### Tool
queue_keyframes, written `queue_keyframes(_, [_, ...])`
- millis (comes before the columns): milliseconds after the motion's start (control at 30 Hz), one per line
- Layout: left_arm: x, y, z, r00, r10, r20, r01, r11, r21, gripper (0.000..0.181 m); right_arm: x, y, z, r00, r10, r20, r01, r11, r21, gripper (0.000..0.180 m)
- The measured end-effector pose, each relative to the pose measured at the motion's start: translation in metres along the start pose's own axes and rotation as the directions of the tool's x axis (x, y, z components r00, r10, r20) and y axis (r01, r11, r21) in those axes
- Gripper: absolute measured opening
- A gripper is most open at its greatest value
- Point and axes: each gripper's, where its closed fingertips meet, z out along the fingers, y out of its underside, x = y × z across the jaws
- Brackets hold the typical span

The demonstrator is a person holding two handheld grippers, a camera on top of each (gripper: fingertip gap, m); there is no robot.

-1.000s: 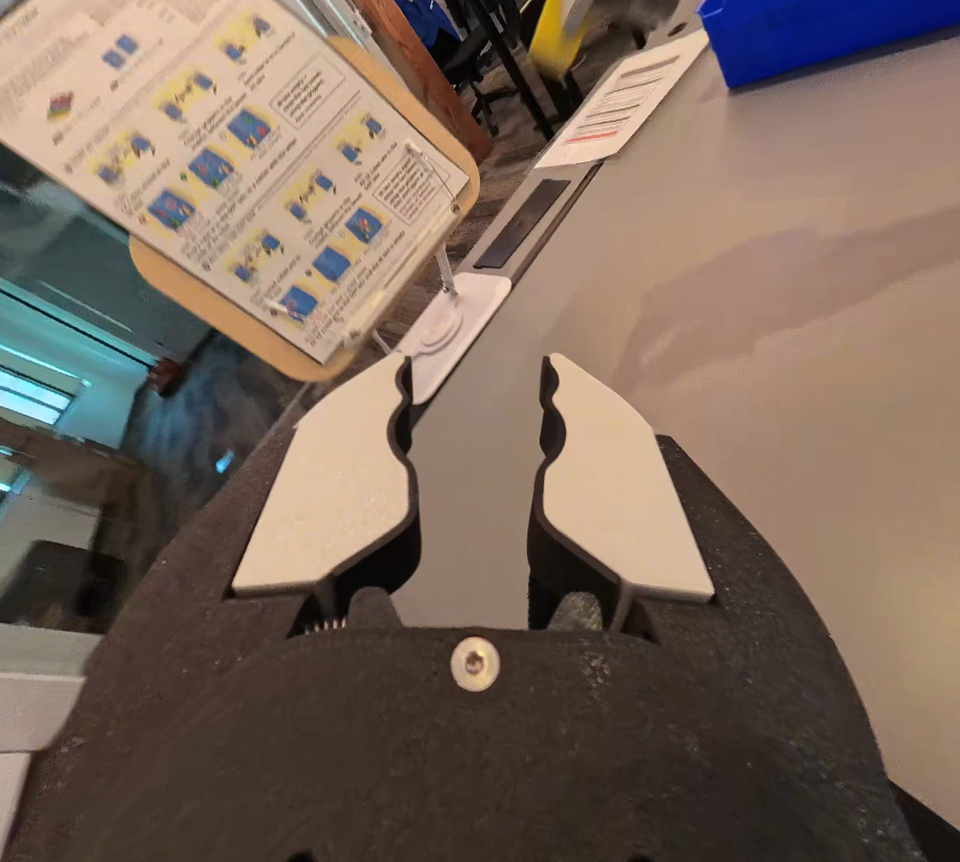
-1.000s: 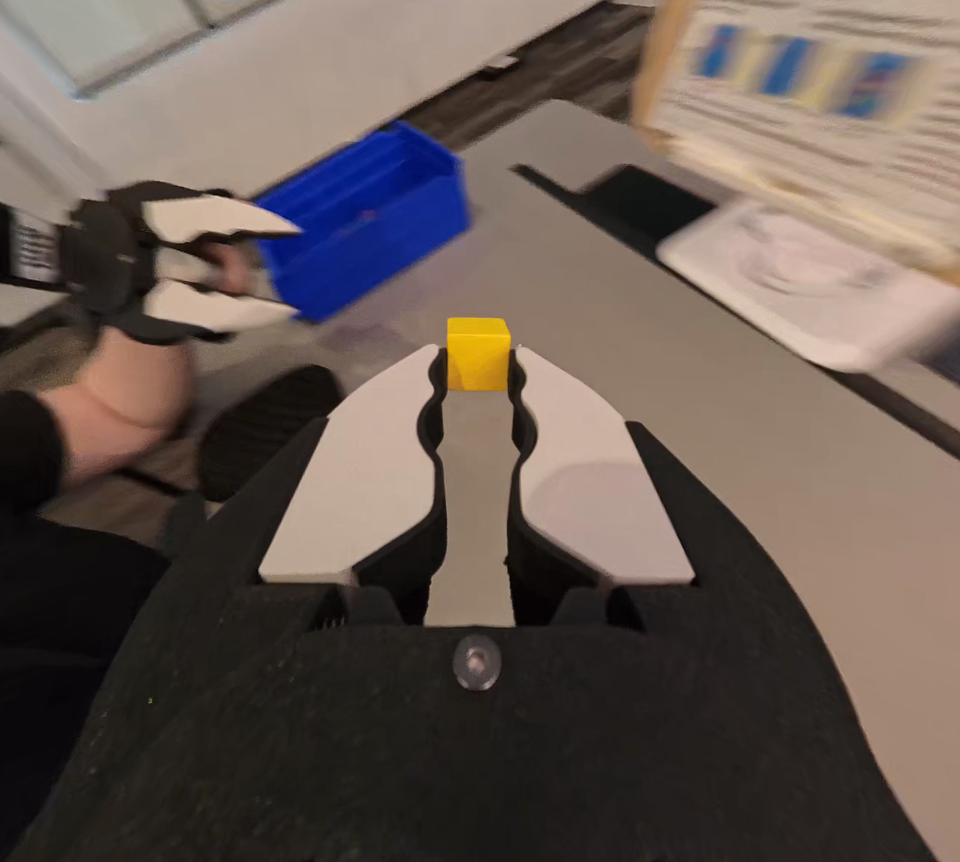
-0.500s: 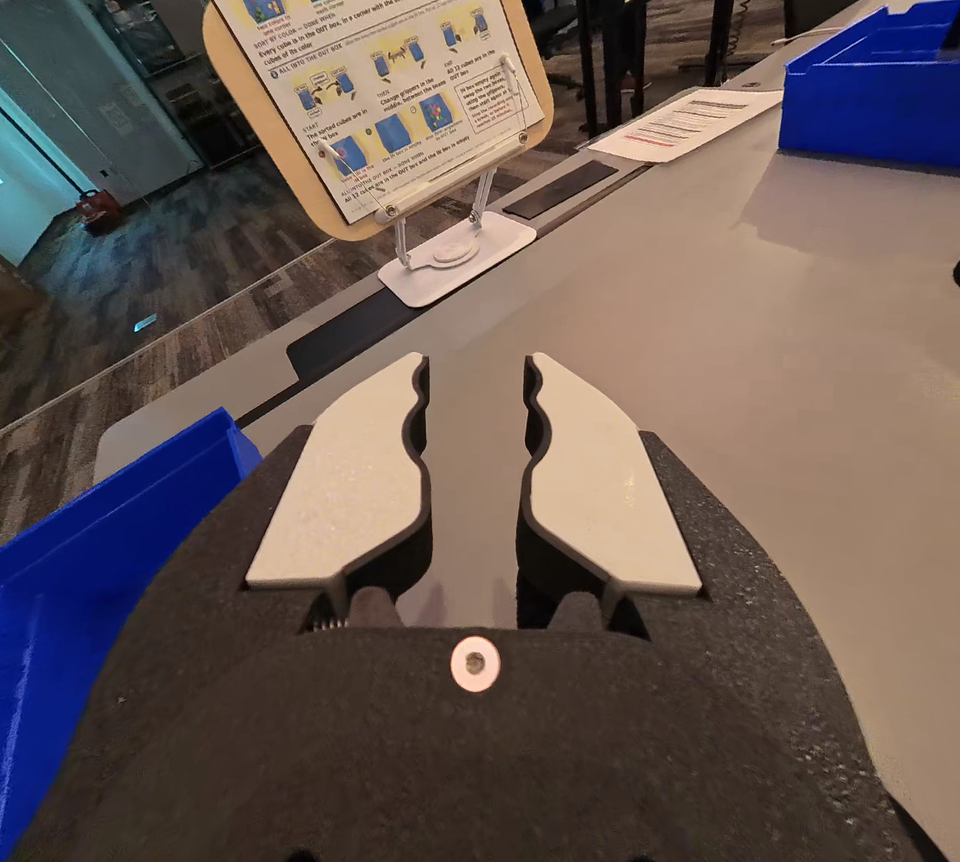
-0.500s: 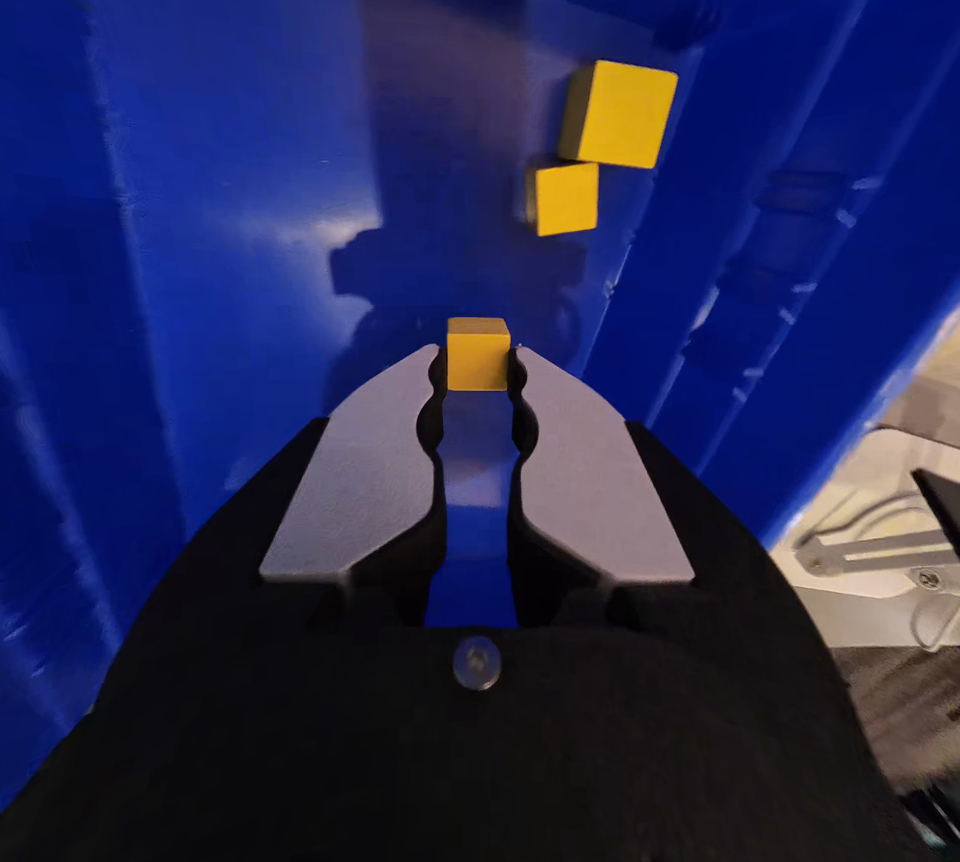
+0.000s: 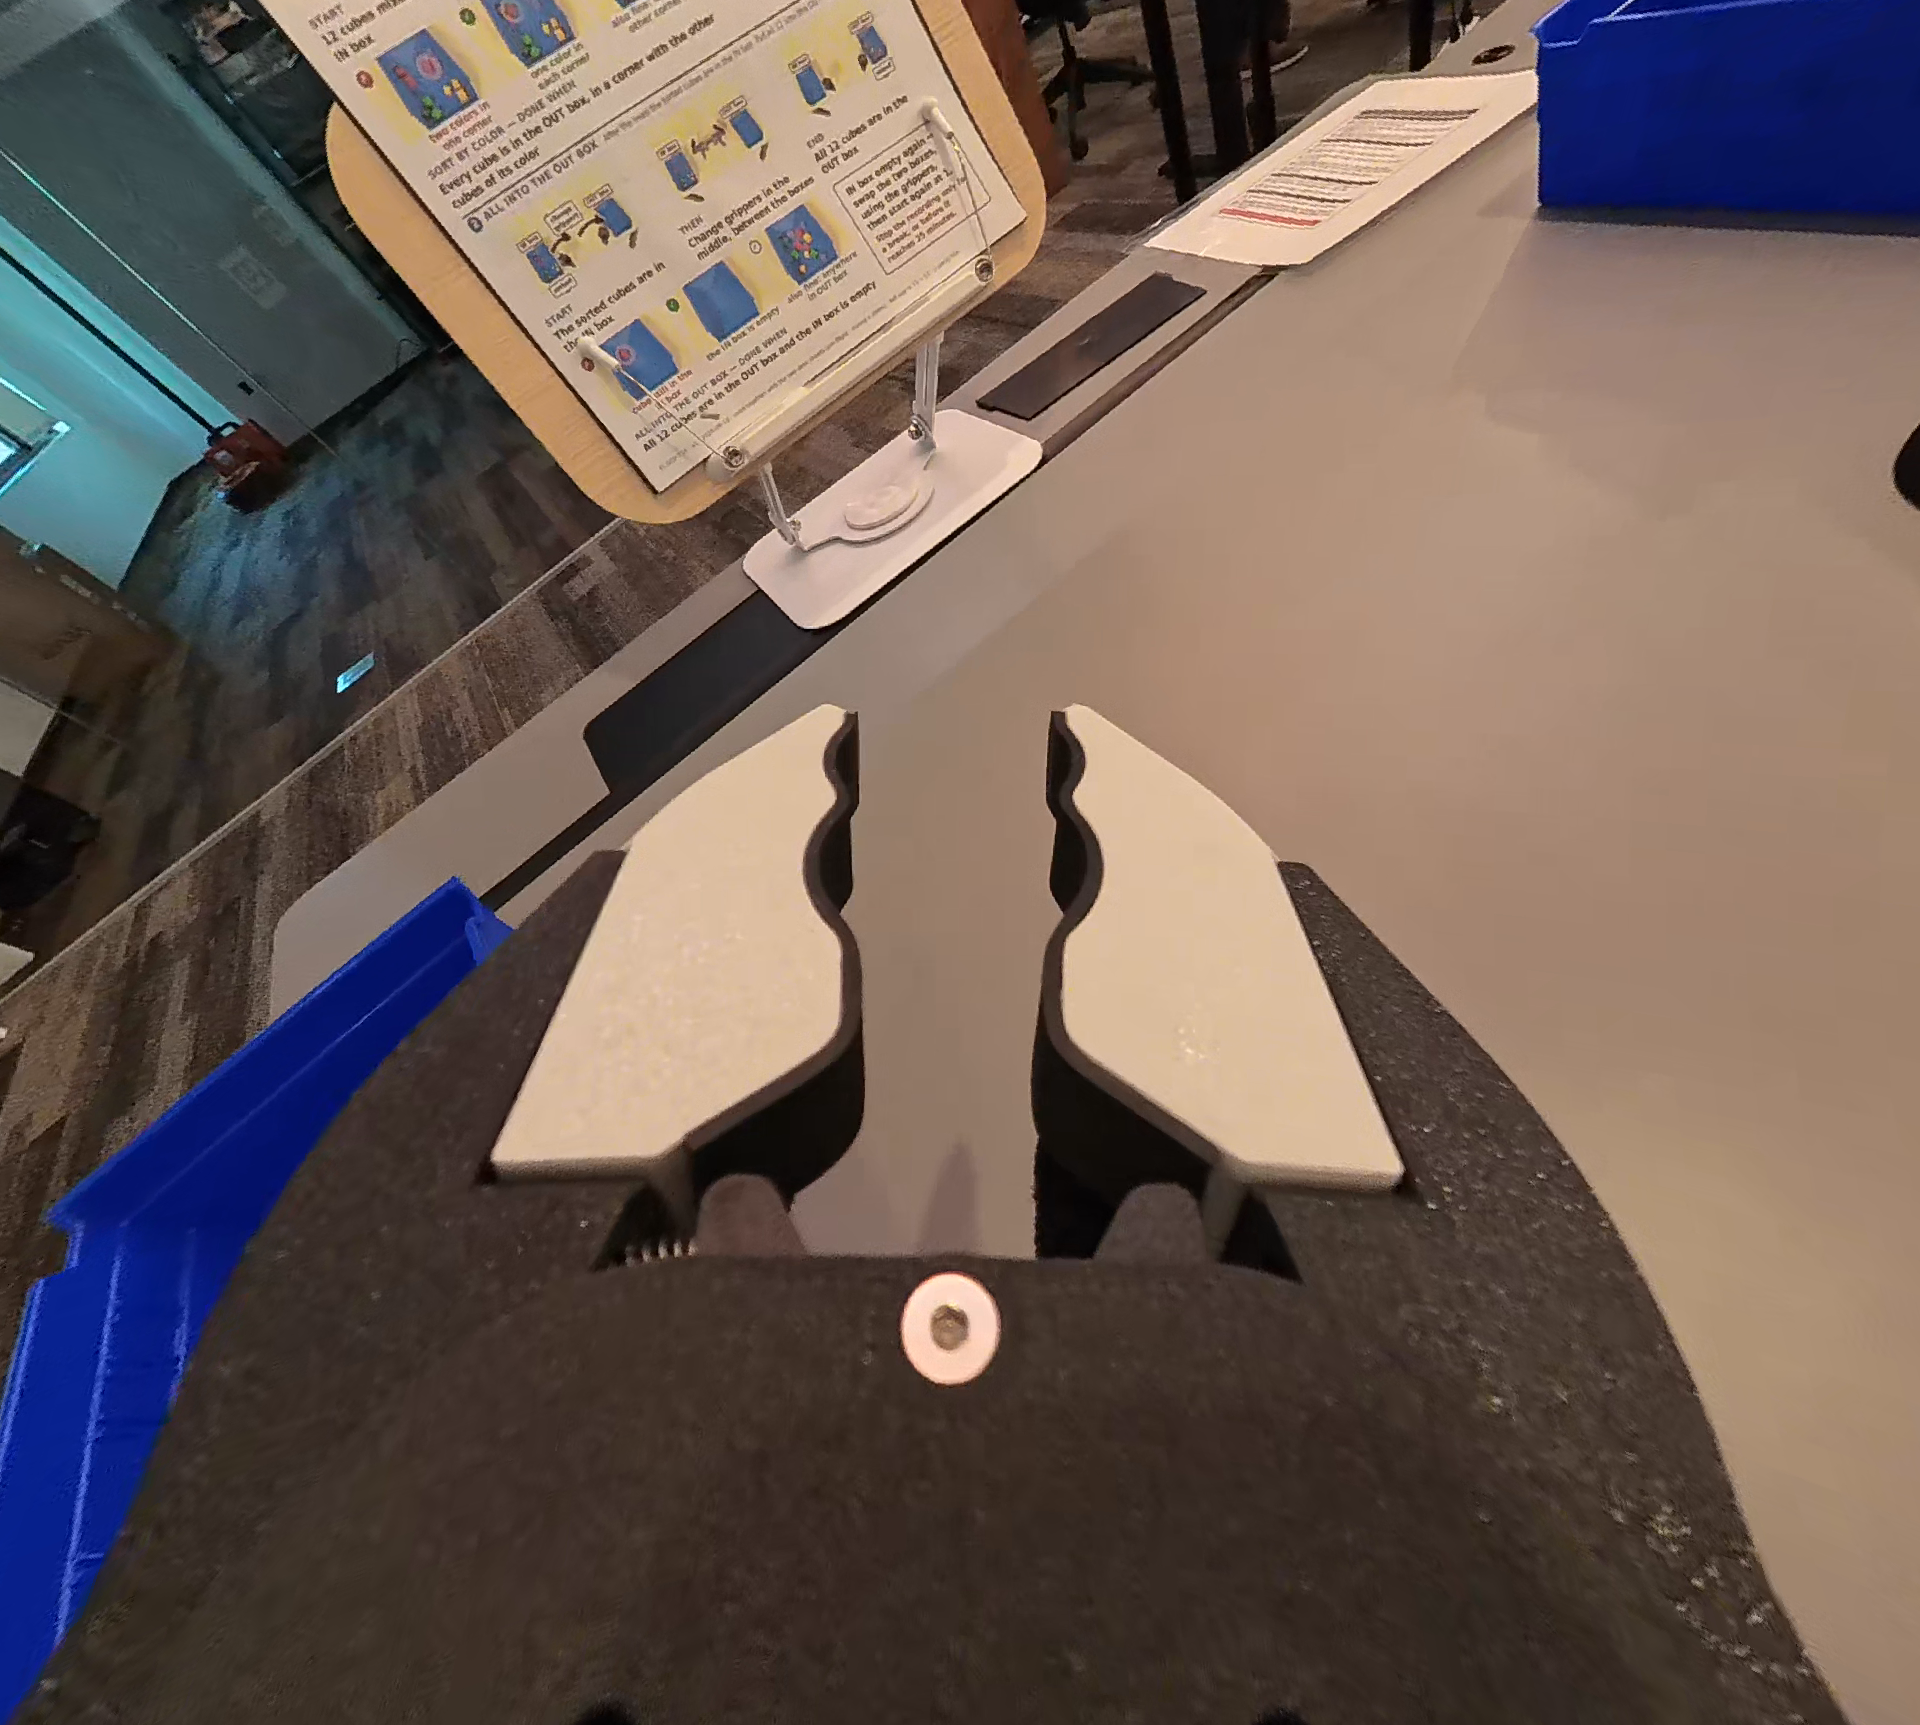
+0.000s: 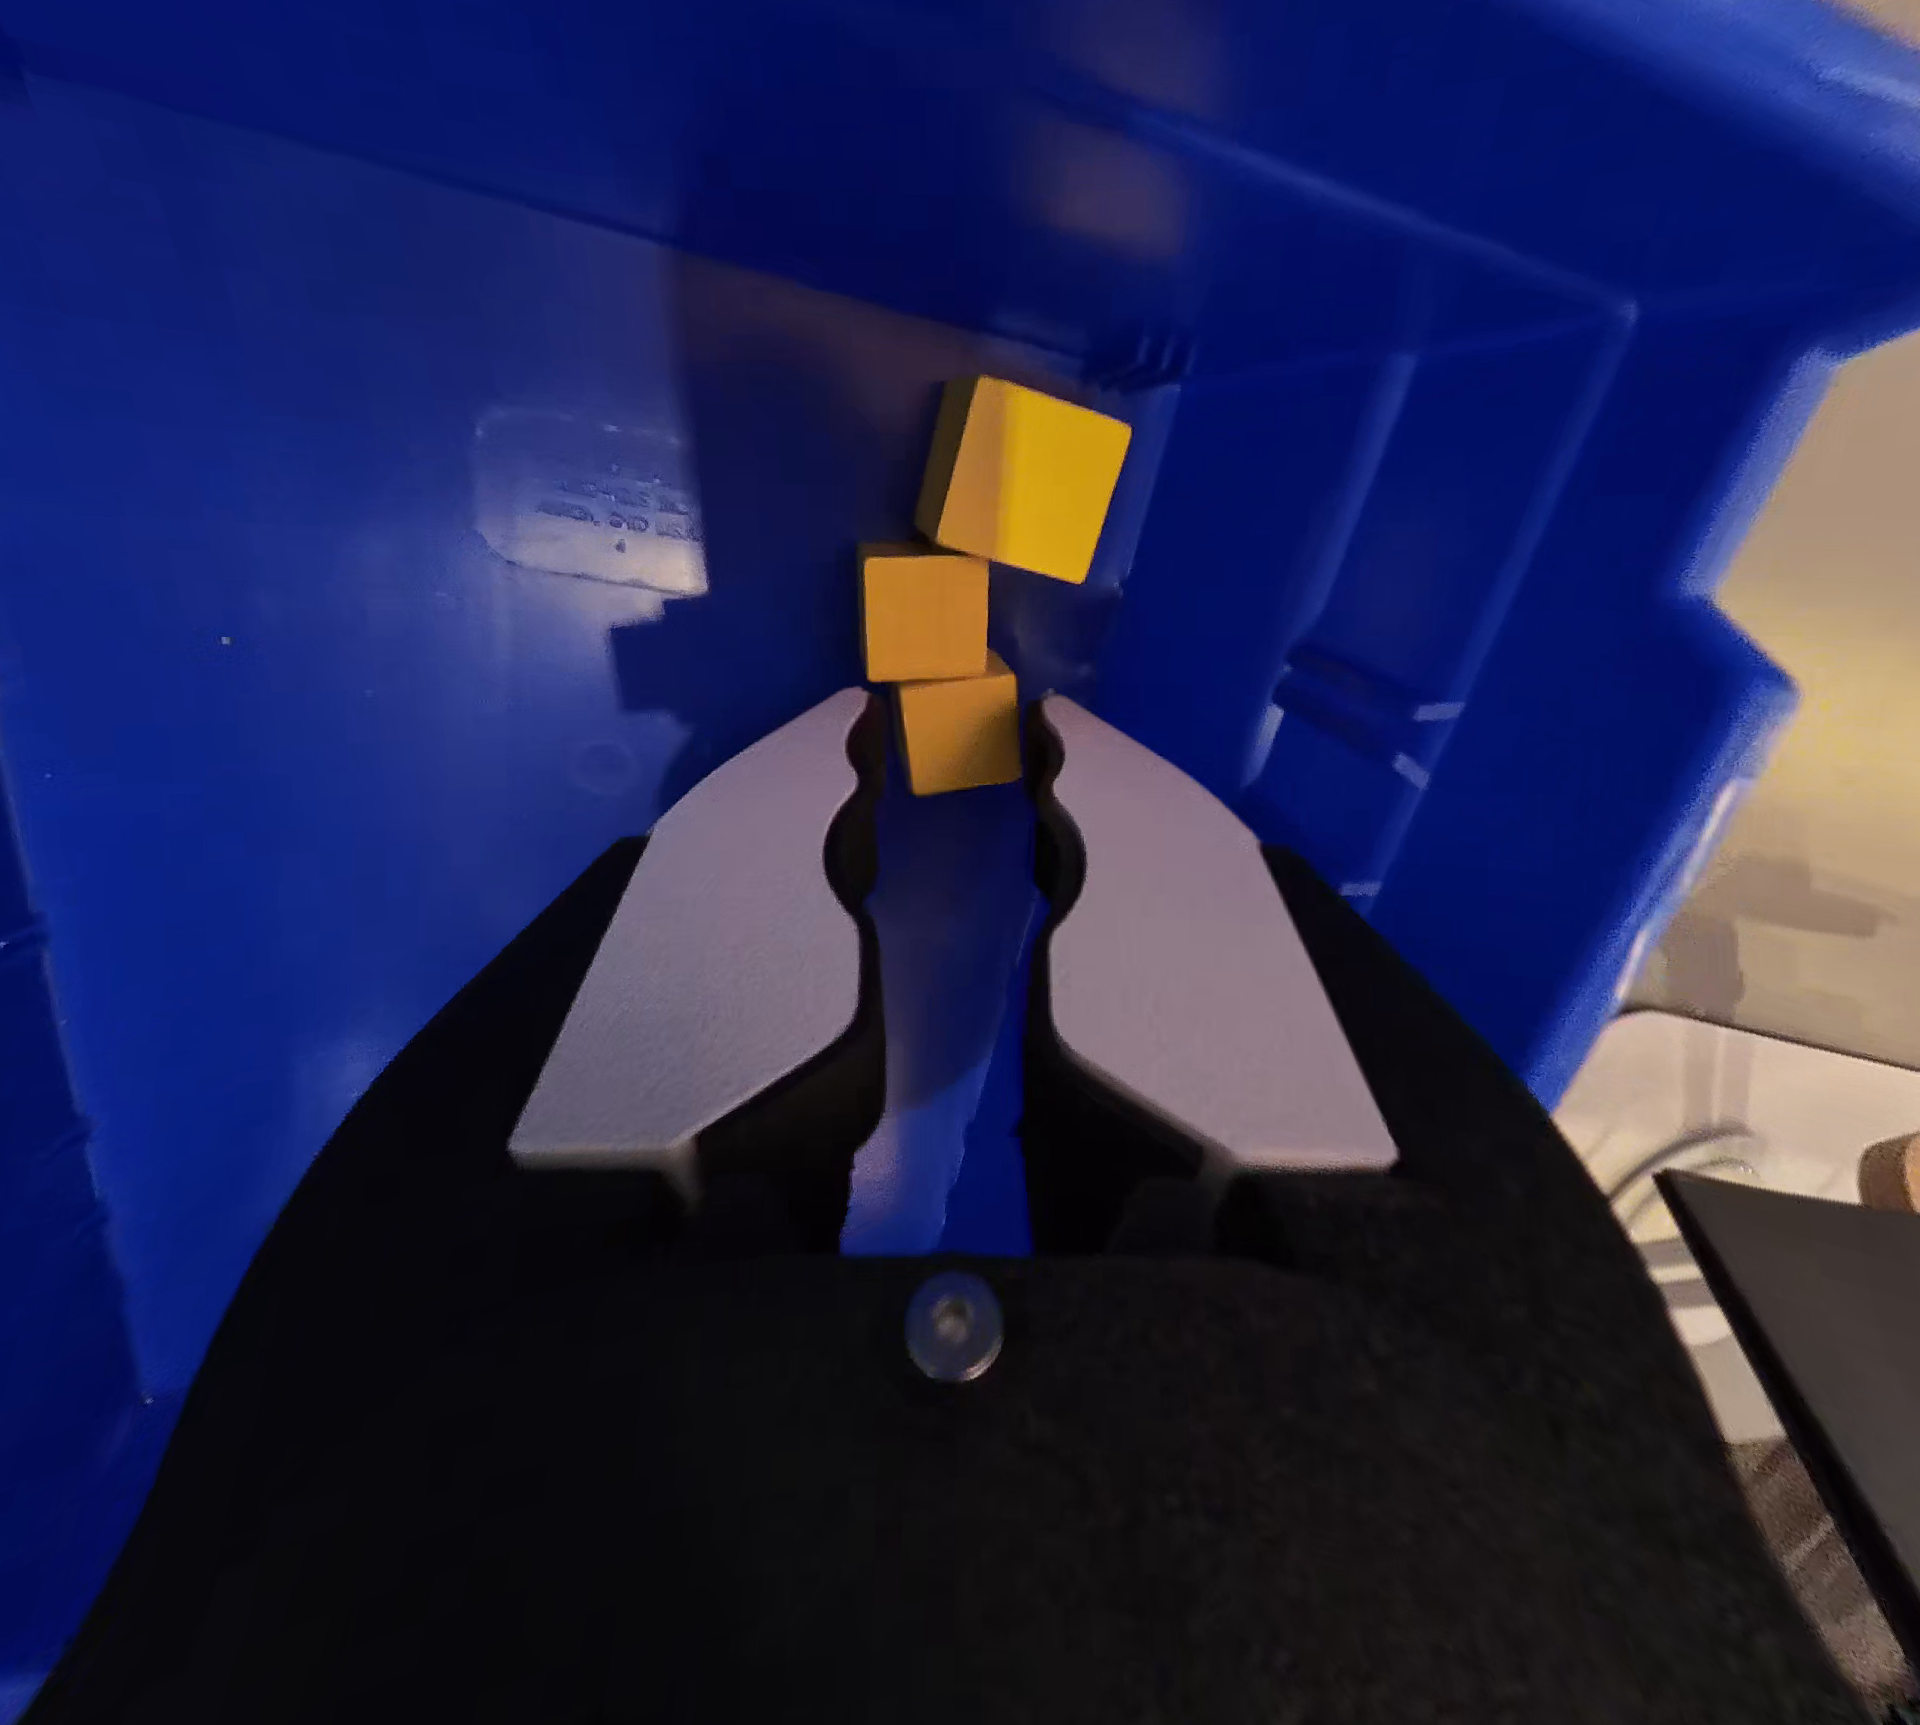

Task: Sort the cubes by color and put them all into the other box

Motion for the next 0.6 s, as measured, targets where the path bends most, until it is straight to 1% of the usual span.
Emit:
queue_keyframes(67, [0.002,-0.003,-0.002,1.0,-0.002,-0.003,0.002,1.0,0.005,0.034,-0.003,-0.004,-0.006,1.0,-0.024,0.0,0.024,0.999,0.033,0.041])
queue_keyframes(100, [0.003,-0.005,-0.004,1.0,0.002,-0.002,-0.002,1.0,0.007,0.034,-0.003,-0.005,-0.013,0.999,-0.044,-0.021,0.045,0.998,0.039,0.045])
queue_keyframes(133, [0.003,-0.007,-0.005,1.0,0.009,0.002,-0.009,1.0,0.009,0.035,-0.005,-0.006,-0.022,0.997,-0.068,-0.035,0.07,0.996,0.052,0.046])
queue_keyframes(200, [-0.002,-0.01,-0.01,0.999,0.028,0.026,-0.028,0.999,0.016,0.035,-0.01,-0.013,-0.051,0.993,-0.092,-0.074,0.101,0.987,0.125,0.045])
queue_keyframes(267, [-0.014,-0.009,-0.017,0.997,0.035,0.071,-0.036,0.999,0.016,0.035,-0.023,-0.024,-0.088,0.991,-0.102,-0.086,0.121,0.959,0.254,0.044])
queue_keyframes(333, [-0.035,-0.002,-0.026,0.992,0.023,0.122,-0.023,1.0,0.0,0.035,-0.046,-0.03,-0.128,0.991,-0.119,-0.06,0.133,0.911,0.391,0.043])
queue_keyframes(400, [-0.063,0.013,-0.037,0.985,0.017,0.172,-0.011,0.999,-0.039,0.03,-0.073,-0.029,-0.164,0.987,-0.152,-0.047,0.155,0.848,0.506,0.043])
queue_keyframes(467, [-0.095,0.038,-0.046,0.978,0.007,0.21,0.018,0.993,-0.119,0.024,-0.106,-0.024,-0.192,0.978,-0.206,-0.015,0.172,0.771,0.613,0.039])
queue_keyframes(533, [-0.128,0.07,-0.056,0.972,-0.002,0.235,0.058,0.972,-0.228,0.028,-0.143,-0.016,-0.211,0.96,-0.275,0.052,0.163,0.699,0.696,0.037])
queue_keyframes(600, [-0.152,0.11,-0.064,0.978,-0.03,0.204,0.107,0.92,-0.376,0.034,-0.171,-0.009,-0.219,0.939,-0.328,0.104,0.147,0.656,0.74,0.036])
